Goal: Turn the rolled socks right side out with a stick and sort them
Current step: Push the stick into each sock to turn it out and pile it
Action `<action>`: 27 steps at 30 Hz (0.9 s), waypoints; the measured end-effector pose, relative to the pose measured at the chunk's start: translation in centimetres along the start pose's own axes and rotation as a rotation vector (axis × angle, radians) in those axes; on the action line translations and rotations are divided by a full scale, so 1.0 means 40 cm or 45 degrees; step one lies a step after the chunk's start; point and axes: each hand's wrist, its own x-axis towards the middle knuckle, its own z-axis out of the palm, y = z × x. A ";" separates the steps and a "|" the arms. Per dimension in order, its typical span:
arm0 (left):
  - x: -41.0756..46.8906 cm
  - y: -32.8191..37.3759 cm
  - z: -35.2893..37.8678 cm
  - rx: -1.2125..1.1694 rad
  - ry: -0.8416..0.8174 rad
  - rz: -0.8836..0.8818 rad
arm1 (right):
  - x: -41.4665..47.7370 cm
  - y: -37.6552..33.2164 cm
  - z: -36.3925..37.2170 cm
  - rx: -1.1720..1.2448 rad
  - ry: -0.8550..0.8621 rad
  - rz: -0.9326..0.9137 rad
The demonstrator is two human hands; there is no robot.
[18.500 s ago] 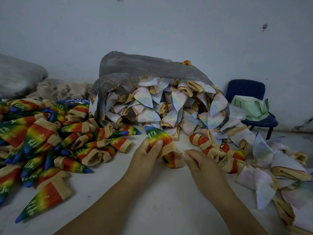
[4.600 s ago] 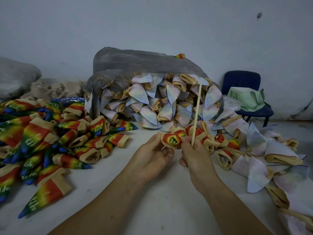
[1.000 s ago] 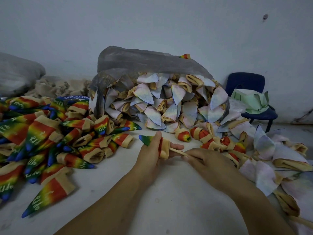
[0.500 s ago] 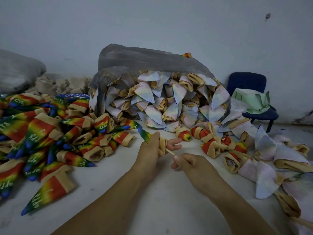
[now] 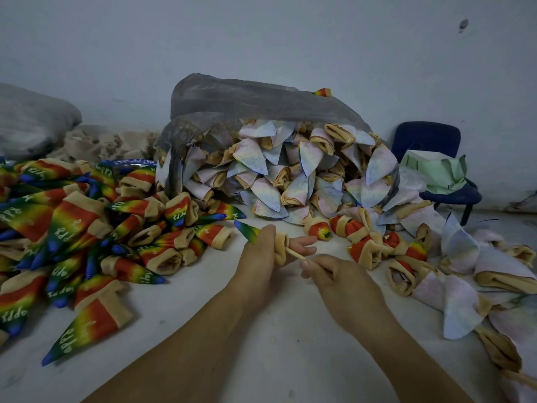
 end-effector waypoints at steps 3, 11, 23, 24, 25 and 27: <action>0.007 0.001 0.003 -0.001 0.011 -0.008 | -0.005 -0.007 0.027 0.226 -0.036 0.151; 0.021 -0.020 -0.009 0.002 0.068 0.122 | 0.006 -0.004 0.025 0.185 -0.042 0.145; 0.027 -0.002 -0.028 -0.437 0.187 0.159 | 0.016 0.015 0.019 0.374 0.083 0.188; 0.027 -0.003 -0.029 -0.429 0.192 0.159 | 0.015 0.015 0.021 0.378 0.087 0.187; 0.027 -0.002 -0.028 -0.398 0.215 0.156 | 0.014 0.015 0.022 0.382 0.093 0.185; 0.031 -0.006 -0.028 -0.237 0.310 0.161 | 0.012 0.017 0.023 0.381 0.108 0.168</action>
